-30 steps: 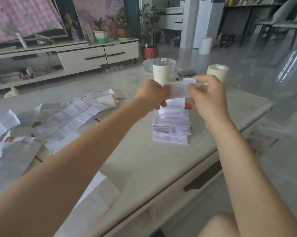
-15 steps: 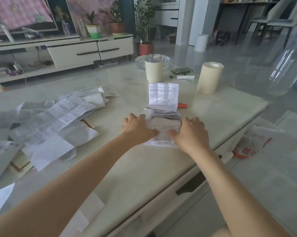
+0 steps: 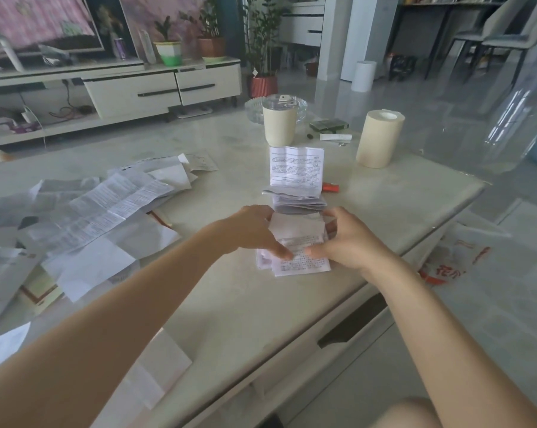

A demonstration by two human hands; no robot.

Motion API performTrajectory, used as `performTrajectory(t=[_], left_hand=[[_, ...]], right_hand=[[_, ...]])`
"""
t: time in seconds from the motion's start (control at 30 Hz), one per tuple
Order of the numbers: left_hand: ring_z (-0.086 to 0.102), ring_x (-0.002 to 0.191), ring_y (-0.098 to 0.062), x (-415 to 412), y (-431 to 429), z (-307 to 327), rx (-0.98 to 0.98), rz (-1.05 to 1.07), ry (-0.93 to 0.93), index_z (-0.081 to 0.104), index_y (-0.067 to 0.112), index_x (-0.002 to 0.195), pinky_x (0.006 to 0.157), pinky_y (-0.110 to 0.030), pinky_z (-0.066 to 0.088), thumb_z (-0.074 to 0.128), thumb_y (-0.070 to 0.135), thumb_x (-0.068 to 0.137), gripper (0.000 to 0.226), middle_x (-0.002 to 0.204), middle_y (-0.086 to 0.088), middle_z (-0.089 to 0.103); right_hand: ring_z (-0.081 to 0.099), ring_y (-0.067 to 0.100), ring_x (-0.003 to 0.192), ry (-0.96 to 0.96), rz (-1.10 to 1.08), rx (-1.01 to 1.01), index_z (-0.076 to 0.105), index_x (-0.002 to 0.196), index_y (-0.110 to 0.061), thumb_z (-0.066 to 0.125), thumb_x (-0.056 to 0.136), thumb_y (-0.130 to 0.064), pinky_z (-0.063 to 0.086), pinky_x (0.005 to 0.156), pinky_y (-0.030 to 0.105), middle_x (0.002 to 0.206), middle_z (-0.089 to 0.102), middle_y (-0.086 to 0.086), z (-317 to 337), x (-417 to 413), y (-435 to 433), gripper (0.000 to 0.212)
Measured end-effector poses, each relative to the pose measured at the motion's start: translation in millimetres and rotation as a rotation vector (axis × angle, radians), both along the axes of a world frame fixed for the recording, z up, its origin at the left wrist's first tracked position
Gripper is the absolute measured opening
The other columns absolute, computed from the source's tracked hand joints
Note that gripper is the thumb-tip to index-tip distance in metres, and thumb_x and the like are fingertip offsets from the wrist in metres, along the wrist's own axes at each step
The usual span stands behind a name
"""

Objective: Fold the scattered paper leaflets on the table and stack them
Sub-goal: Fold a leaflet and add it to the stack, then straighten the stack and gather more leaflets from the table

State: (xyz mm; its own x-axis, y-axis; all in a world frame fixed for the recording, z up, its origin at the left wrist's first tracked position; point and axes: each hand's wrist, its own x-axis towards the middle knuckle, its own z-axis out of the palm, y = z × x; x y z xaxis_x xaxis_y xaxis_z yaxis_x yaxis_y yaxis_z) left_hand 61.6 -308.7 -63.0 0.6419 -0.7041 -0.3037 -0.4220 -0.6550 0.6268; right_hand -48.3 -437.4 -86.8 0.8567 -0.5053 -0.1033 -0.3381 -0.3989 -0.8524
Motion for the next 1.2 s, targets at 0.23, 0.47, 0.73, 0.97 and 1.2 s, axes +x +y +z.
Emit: performTrajectory(t=[0.23,0.47,0.73,0.97,1.2], left_hand=[[0.053,0.084,-0.018,-9,8,5,-0.203,-0.03,-0.226,0.051,0.018,0.101,0.064,-0.023,0.043,0.078,0.018,0.071,0.041,0.094,0.001,0.056],[0.052,0.08,-0.014,-13,19,0,-0.45,0.027,-0.223,0.047,0.028,0.103,0.056,-0.011,0.042,0.075,0.013,0.076,0.041,0.092,0.005,0.054],[0.057,0.08,-0.014,-28,9,-17,-0.735,0.2,-0.009,0.065,0.02,0.09,0.074,-0.027,0.045,0.055,0.046,0.087,0.028,0.082,0.004,0.063],[0.052,0.082,-0.011,-23,-3,-20,-0.875,0.355,0.089,0.057,0.02,0.081,0.075,-0.019,0.041,0.04,0.005,0.096,0.027,0.084,0.008,0.057],[0.048,0.075,0.002,-25,3,-22,-0.84,0.291,-0.053,0.052,0.013,0.101,0.069,-0.016,0.036,0.032,0.025,0.102,0.024,0.083,0.012,0.051]], right_hand=[[0.056,0.011,0.095,-0.248,0.065,-0.07,0.041,0.124,-0.024,0.072,0.073,-0.002,0.048,0.074,0.018,0.108,0.049,-0.006,0,-4,6,0.063],[0.054,-0.004,0.095,-0.429,0.141,-0.149,0.033,0.128,-0.043,0.064,0.081,0.004,0.043,0.078,0.005,0.112,0.051,-0.015,0,-3,18,0.074],[0.054,0.02,0.103,-0.364,0.126,-0.45,0.046,0.131,-0.021,0.056,0.09,-0.009,0.043,0.078,0.016,0.121,0.049,0.006,-19,-2,18,0.044],[0.052,0.018,0.107,-0.322,0.111,-0.386,0.042,0.132,-0.026,0.049,0.095,-0.028,0.044,0.09,0.034,0.126,0.049,0.002,-18,-3,18,0.038],[0.061,0.014,0.088,-0.406,0.066,-0.383,0.059,0.106,-0.008,0.059,0.086,-0.005,0.049,0.079,0.031,0.1,0.064,0.009,-10,4,14,0.02]])
